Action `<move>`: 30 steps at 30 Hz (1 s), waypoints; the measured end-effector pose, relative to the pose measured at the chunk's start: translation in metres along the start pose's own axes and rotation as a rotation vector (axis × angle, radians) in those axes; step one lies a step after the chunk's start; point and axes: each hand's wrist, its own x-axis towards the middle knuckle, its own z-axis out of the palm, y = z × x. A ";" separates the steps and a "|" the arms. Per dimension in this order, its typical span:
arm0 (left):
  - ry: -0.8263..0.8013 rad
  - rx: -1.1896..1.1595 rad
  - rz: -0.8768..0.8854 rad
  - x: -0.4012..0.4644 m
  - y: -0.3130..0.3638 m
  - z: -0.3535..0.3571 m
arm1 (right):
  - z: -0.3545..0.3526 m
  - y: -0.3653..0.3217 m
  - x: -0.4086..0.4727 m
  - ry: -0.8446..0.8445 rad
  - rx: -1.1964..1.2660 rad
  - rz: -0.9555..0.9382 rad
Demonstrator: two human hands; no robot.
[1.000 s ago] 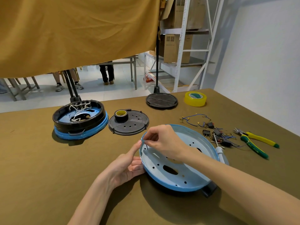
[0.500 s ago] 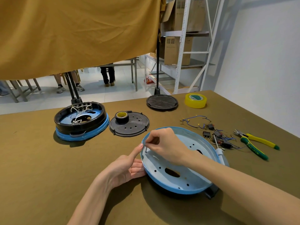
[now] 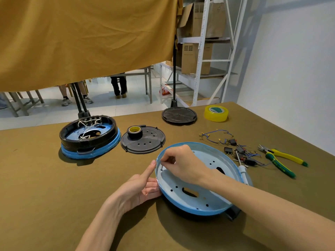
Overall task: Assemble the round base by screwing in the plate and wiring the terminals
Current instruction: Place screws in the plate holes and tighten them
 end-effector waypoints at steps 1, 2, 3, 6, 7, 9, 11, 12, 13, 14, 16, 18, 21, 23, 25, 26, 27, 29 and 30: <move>0.000 0.007 -0.002 -0.001 0.000 0.000 | 0.000 0.000 0.000 -0.006 -0.001 0.007; 0.000 0.015 -0.006 -0.001 0.000 0.000 | 0.000 0.000 0.001 -0.021 -0.006 0.002; 0.001 0.020 -0.009 -0.002 0.001 0.000 | 0.000 -0.001 0.000 -0.037 -0.010 -0.009; 0.007 0.006 -0.016 -0.004 0.001 0.001 | 0.000 -0.003 0.002 -0.056 -0.014 -0.013; 0.008 -0.001 -0.018 -0.004 0.002 0.001 | 0.000 -0.003 0.003 -0.055 0.007 0.014; 0.011 0.004 -0.018 -0.004 0.002 0.002 | 0.000 -0.002 0.004 -0.042 0.064 0.076; 0.014 0.005 -0.019 -0.003 0.002 0.002 | 0.001 -0.002 0.001 -0.020 0.047 0.083; 0.014 0.003 -0.020 -0.003 0.002 0.003 | 0.002 -0.002 0.000 -0.020 0.022 0.063; 0.018 0.003 -0.020 -0.003 0.002 0.004 | 0.002 -0.003 -0.002 -0.030 0.000 0.037; 0.025 0.002 -0.016 -0.003 0.001 0.005 | 0.003 -0.003 -0.003 -0.043 -0.003 0.014; 0.050 0.000 0.001 -0.003 0.000 0.007 | 0.006 -0.004 -0.001 -0.038 0.041 0.039; 0.076 0.006 0.009 -0.003 0.000 0.009 | 0.006 -0.003 0.002 0.018 0.090 0.113; 0.077 0.001 0.013 -0.004 -0.001 0.010 | 0.004 0.000 0.003 0.021 0.098 0.105; 0.072 0.006 0.012 -0.002 -0.001 0.009 | 0.004 0.001 -0.002 -0.032 0.056 0.063; 0.074 0.027 0.010 -0.001 -0.002 0.009 | 0.006 0.004 -0.007 -0.062 -0.009 0.040; 0.075 0.041 0.012 0.000 -0.002 0.010 | 0.007 0.005 -0.008 -0.060 -0.019 0.043; 0.074 0.047 0.016 0.000 -0.002 0.010 | 0.007 0.006 -0.008 -0.057 -0.014 0.054; 0.070 0.040 0.018 0.001 -0.002 0.010 | 0.006 0.006 -0.007 -0.079 0.004 0.070; 0.069 0.040 0.017 0.001 -0.002 0.010 | 0.006 0.006 -0.006 -0.101 0.011 0.067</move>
